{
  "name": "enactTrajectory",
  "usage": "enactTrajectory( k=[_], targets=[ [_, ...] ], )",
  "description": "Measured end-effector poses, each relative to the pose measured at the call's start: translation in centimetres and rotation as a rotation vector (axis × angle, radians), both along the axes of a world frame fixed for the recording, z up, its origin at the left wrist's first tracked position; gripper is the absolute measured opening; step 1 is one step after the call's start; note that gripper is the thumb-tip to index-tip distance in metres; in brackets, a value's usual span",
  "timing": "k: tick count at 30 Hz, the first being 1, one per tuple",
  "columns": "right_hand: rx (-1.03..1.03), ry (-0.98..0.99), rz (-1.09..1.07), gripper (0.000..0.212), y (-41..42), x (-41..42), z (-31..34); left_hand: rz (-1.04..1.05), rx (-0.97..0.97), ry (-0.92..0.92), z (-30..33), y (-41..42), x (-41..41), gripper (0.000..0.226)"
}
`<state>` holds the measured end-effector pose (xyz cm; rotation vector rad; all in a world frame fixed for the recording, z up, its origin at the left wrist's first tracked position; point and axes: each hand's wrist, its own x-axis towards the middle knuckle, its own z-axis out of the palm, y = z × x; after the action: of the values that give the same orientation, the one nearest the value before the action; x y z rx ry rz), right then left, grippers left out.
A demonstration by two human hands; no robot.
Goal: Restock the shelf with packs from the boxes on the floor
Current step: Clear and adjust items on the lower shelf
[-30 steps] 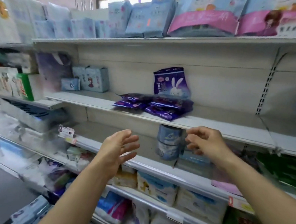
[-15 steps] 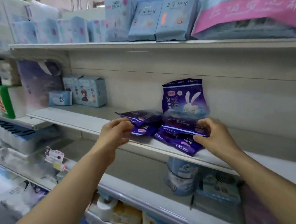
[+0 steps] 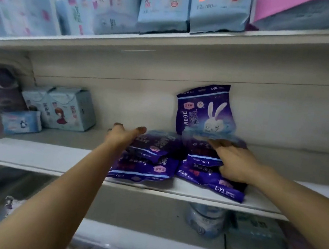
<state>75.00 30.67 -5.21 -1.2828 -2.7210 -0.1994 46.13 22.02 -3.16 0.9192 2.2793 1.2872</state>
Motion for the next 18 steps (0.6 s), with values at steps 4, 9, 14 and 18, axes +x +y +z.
enactTrajectory(
  k=[4, 9, 14, 18],
  targets=[
    [0.247, -0.043, -0.101, 0.074, -0.1, -1.2, 0.2, -0.204, -0.304, 0.1, -0.8, 2.8, -2.1, 0.112],
    [0.243, 0.075, -0.228, 0.042, -1.3, -0.6, 1.7, -0.361, -0.347, 0.089, -0.9, 3.0, -3.2, 0.06],
    [0.269, 0.536, -0.307, 0.009, -2.0, 2.0, 2.4, -0.239, -0.008, -0.259, -0.6, 1.7, -4.5, 0.026],
    [0.334, 0.814, -0.319, 0.02, -3.8, 4.4, 2.4, -0.287, 0.253, -0.469, 0.4, -0.4, -2.1, 0.024]
  ],
)
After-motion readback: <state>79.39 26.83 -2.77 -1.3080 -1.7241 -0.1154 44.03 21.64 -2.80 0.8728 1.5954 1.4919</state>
